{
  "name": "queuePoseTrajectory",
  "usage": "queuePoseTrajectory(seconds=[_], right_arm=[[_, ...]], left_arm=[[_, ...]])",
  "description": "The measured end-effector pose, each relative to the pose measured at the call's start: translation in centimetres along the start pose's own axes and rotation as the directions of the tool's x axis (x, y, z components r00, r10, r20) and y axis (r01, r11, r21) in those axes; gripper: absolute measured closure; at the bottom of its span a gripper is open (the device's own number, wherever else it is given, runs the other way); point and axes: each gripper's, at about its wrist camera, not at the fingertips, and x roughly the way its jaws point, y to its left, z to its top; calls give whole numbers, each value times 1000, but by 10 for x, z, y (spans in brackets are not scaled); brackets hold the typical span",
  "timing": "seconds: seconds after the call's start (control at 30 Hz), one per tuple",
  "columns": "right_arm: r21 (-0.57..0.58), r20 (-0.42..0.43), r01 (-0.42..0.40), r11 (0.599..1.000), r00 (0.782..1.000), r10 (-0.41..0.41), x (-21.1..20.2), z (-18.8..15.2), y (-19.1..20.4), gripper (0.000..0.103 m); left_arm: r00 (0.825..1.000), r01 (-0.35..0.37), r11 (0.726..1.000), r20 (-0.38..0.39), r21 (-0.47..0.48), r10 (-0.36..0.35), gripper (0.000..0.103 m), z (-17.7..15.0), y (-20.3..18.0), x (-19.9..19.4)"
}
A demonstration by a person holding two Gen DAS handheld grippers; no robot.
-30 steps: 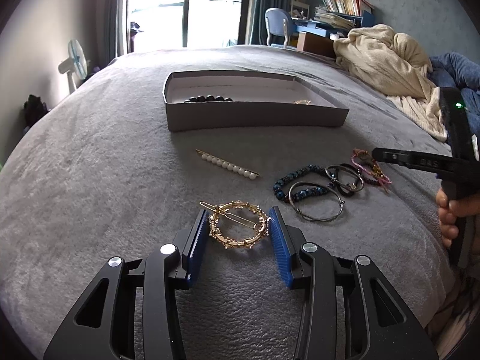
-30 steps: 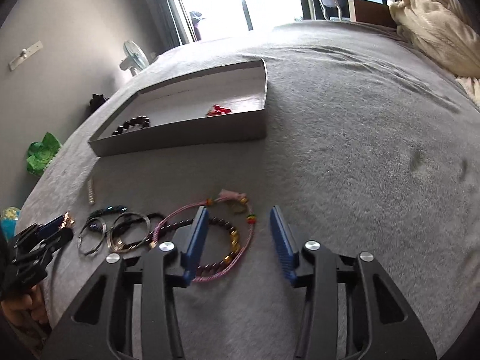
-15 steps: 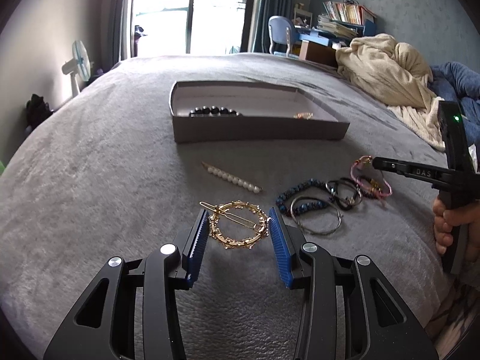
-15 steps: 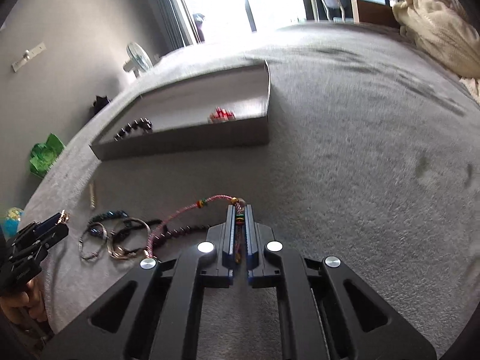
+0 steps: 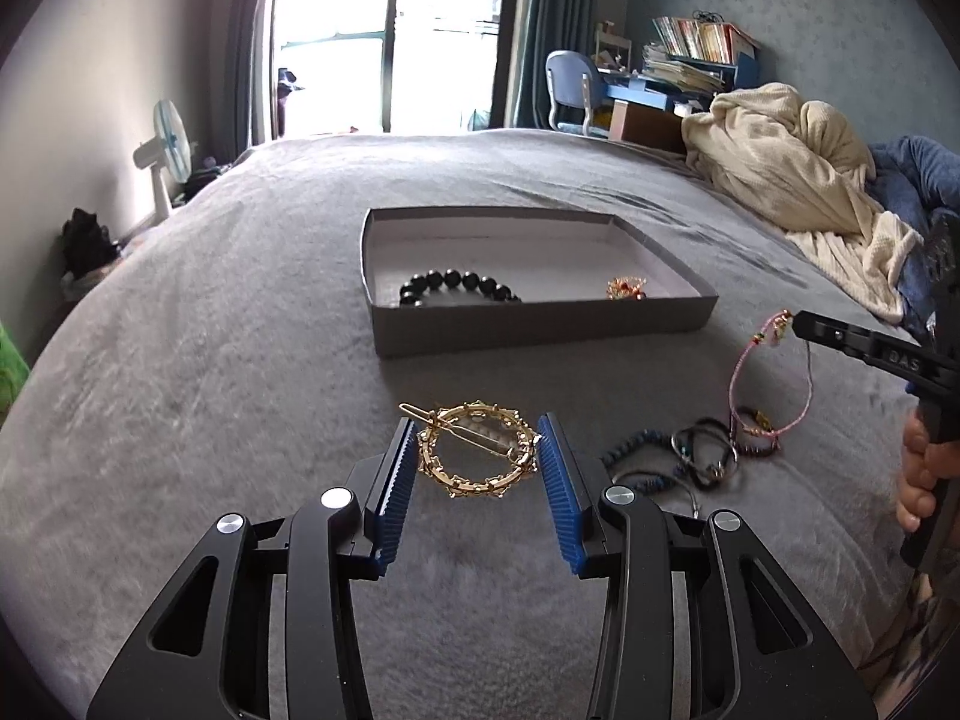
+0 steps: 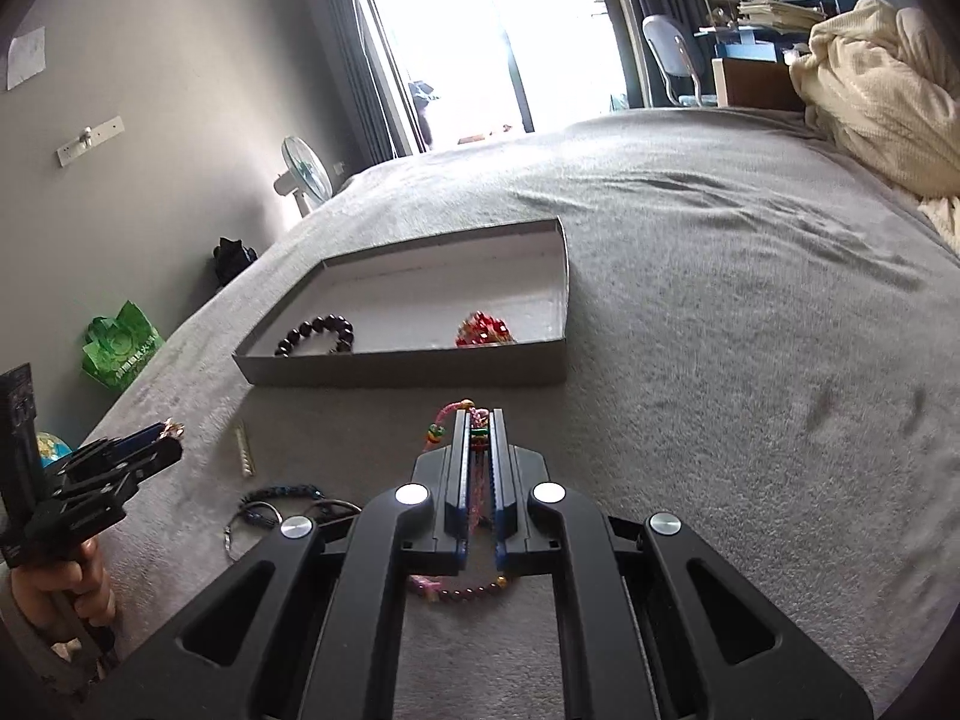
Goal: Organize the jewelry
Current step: 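Grasp the pink cord bracelet with the right tool while the left tool lifts the clip, then lower the clip and pink bracelet into the tray and open both tools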
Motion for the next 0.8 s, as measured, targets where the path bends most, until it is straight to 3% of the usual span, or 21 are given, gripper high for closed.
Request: queuePoseTrajectory(seconds=[0.8], right_arm=[[-74,111,-26,997,993,34,-21,47,27,98]], left_arm=[[998,25,999,64,37,-27,61,72,-16,10]])
